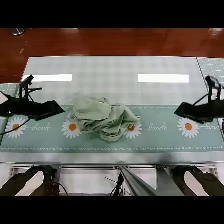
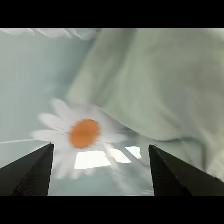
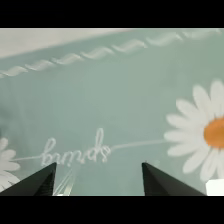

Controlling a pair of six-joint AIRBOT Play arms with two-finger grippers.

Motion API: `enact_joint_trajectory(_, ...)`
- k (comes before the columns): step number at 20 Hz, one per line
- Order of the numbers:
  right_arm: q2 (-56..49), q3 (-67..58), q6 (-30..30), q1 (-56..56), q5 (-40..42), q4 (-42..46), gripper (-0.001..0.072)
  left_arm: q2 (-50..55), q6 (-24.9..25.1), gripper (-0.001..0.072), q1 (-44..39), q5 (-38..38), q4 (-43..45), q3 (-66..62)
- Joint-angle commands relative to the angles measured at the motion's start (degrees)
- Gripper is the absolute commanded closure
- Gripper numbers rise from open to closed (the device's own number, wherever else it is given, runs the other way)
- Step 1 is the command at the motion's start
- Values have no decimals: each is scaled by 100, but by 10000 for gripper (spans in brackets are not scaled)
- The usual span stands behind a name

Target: Fold the shirts.

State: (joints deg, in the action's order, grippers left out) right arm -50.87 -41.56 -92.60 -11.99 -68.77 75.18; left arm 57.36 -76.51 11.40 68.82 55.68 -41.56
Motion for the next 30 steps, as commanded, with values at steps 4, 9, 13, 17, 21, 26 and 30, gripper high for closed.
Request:
enact_joint_trajectory(4,81,1829,654,-66,800,-1829,91,352,2354,6,275,-92,-3825,907)
enact_joint_trajectory(9,31,1858,343,1141,1646,-2135,91,1311,2553,157,-796,-496,-3818,629)
enact_joint_trajectory(13,-461,1794,632,1720,1635,-2778,91,1849,2889,680,-841,-293,-3818,199)
enact_joint_trajectory(17,-1209,1285,730,2181,1744,-3023,91,1838,2887,681,-667,76,-3816,-87)
enact_joint_trajectory(21,-2114,391,955,2564,1810,-3438,91,1838,2889,680,-673,245,-3814,-96)
enact_joint_trajectory(26,-3298,-710,953,3005,1759,-3355,318,1838,2835,680,-671,219,-3816,-96)
enact_joint_trajectory(30,-3270,-1539,988,2981,992,-2332,690,1705,2933,681,-669,201,-4205,-758)
